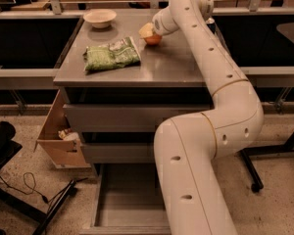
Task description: Pick orange from bottom drawer and place on counter
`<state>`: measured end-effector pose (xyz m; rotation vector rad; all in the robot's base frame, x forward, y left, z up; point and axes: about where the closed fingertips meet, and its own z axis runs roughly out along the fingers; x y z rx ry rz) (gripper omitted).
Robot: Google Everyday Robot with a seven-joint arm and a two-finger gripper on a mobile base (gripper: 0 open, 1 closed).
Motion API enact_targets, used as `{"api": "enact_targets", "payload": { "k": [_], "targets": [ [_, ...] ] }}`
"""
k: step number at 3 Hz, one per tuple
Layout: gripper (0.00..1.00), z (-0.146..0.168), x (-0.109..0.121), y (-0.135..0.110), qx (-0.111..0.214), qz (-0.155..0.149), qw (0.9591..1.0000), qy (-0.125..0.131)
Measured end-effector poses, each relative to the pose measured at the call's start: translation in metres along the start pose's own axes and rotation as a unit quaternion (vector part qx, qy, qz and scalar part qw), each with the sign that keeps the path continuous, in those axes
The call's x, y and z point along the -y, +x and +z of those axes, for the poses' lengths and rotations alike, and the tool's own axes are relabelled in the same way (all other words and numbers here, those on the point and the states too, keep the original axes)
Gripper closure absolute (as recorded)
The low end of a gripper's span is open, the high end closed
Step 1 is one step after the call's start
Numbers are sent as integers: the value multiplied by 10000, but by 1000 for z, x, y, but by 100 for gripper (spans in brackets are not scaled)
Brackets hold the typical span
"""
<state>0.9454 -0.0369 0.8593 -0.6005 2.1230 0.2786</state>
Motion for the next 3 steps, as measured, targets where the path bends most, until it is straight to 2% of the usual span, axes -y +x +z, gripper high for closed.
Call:
{"api": "enact_targets", "payload": {
  "k": [1, 2, 3],
  "targets": [
    [11, 0, 0, 0, 0, 0, 10000, 0],
    [0, 0, 0, 0, -1, 0, 10000, 0],
    [0, 0, 0, 0, -1, 0, 10000, 0]
  ]
}}
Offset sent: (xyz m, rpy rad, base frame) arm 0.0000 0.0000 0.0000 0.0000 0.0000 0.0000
